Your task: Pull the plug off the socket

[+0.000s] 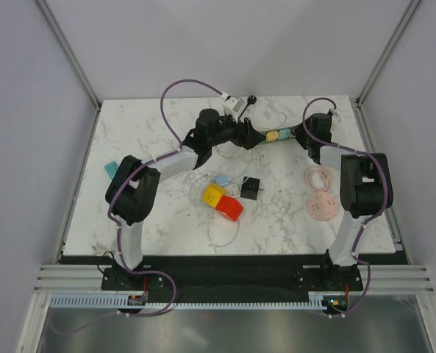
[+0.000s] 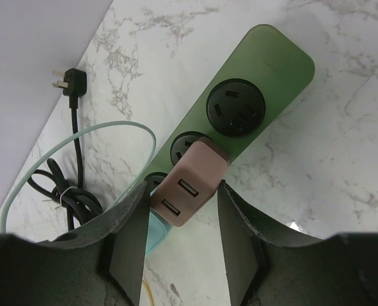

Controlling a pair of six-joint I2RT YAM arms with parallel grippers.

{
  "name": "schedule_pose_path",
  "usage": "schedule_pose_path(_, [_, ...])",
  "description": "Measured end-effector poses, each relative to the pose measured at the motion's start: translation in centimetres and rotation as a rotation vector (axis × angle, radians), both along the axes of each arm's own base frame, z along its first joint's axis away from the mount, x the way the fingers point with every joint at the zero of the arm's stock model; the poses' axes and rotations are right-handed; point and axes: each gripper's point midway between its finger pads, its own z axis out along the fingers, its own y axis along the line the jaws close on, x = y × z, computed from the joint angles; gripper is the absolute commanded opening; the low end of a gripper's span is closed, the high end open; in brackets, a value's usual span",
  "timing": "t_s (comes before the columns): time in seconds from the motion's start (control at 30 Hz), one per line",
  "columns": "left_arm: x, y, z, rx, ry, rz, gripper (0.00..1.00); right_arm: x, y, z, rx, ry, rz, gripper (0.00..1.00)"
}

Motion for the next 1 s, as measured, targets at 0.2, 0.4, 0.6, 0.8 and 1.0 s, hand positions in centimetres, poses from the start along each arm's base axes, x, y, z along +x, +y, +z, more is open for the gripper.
schedule_pose_path(0.2, [0.2, -2.1, 1.0, 0.068, -0.058, -0.044, 0.9, -0.1, 1.1, 0.0, 0.005, 0.009, 0.021, 0.49])
schedule_pose_path(0.4, [4.2, -4.6, 4.3, 0.242, -0.274, -0.088, 0.9, 0.5, 1.1, 0.0, 0.011, 0.023, 0.034, 0.5])
schedule_pose_path(0.6, [5.8, -3.6, 3.1, 0.421, -0.412, -0.106, 0.8, 1.0, 0.9, -0.1, 0.032, 0.018, 0.053, 0.5])
schedule_pose_path(0.8, [7.4, -3.2, -5.6, 0.574, -0.368, -0.132, 0.95, 1.5, 0.8, -0.1, 0.049, 0.014, 0.07, 0.5])
schedule_pose_path(1.0, [7.7, -3.0, -12.0, 0.666, -0.295, -0.139, 0.99, 1.9, 0.9, -0.1, 0.064, 0.003, 0.082, 0.5])
